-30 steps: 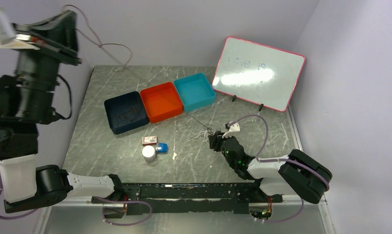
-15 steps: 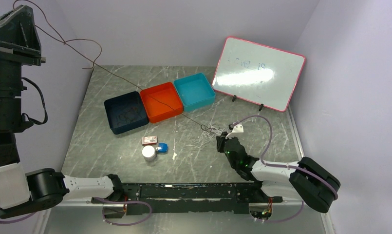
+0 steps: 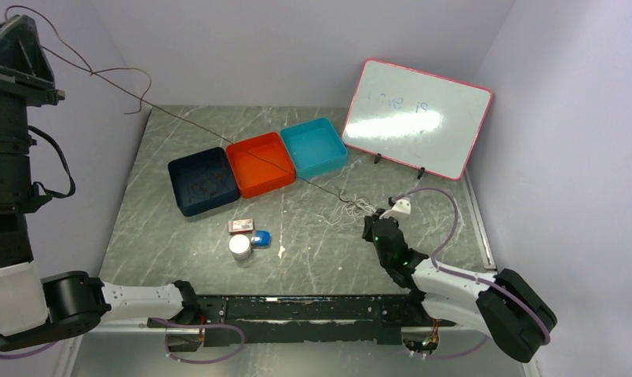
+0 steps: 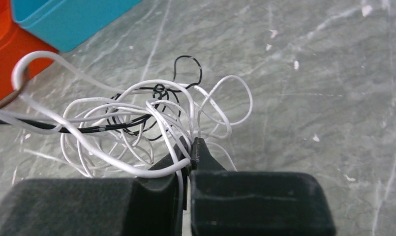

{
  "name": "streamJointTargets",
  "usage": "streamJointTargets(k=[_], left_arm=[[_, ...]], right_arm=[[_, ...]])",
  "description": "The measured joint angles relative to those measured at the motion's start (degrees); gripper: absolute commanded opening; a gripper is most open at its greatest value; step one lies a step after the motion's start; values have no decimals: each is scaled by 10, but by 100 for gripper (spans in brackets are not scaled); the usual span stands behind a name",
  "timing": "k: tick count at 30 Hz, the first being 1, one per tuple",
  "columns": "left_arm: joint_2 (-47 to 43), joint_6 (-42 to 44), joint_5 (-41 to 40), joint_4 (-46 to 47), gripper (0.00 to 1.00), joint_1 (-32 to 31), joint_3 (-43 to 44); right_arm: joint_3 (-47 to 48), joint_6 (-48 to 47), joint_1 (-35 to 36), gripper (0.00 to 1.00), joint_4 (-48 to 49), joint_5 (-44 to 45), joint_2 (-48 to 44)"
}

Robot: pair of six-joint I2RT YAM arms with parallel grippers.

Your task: Untangle the cables

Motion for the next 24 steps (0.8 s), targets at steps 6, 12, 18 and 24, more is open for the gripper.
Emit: streamJointTargets(k=[6, 12, 18, 24], left_arm=[[-1, 71, -46, 57, 7, -2, -1], [-4, 132, -75, 112, 7, -5, 0], [-5, 172, -96, 143, 7, -18, 6], [-6, 153, -104, 124, 7, -40, -2]], right_arm=[[0, 34, -34, 0, -28, -23, 24], [0, 57, -42, 0, -44, -35, 39], [0, 66, -47, 0, -46, -39, 40], [0, 43, -48, 15, -31, -75, 17]])
